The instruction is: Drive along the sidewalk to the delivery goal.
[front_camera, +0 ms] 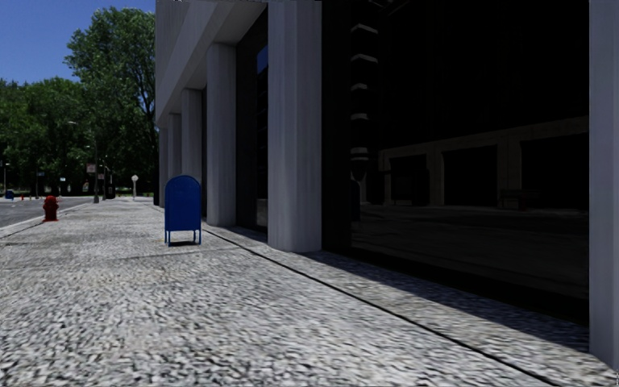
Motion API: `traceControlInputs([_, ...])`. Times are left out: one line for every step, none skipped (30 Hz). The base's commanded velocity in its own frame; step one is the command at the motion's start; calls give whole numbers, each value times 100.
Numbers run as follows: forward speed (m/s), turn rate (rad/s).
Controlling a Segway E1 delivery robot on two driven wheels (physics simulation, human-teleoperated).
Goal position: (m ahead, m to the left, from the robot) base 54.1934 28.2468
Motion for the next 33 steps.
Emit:
traceControlInputs([200, 74])
traceControlInputs([200, 74])
traceControlInputs([200, 74])
traceControlInputs([200, 74])
traceControlInputs([200, 74])
traceControlInputs([200, 74])
traceControlInputs([200, 74])
traceControlInputs([200, 74])
traceControlInputs([200, 74])
traceControlInputs([200, 74])
traceControlInputs([200, 74])
traceControlInputs([200, 74])
traceControlInputs([200, 74])
traceControlInputs([200, 74])
traceControlInputs([200, 74])
traceControlInputs([200, 74])
traceControlInputs([200, 74])
traceControlInputs([200, 74])
traceControlInputs([200, 74])
traceControlInputs([200, 74])
traceControlInputs([200, 74])
traceControlInputs([200, 74])
traceControlInputs([200, 74])
traceControlInputs([200, 74])
traceControlInputs([200, 74])
traceControlInputs([200, 74])
traceControlInputs([200, 74])
traceControlInputs([200, 74])
traceControlInputs([200, 74])
traceControlInputs([200, 72])
traceControlInputs([200, 0])
traceControlInputs([200, 0])
traceControlInputs([200, 0])
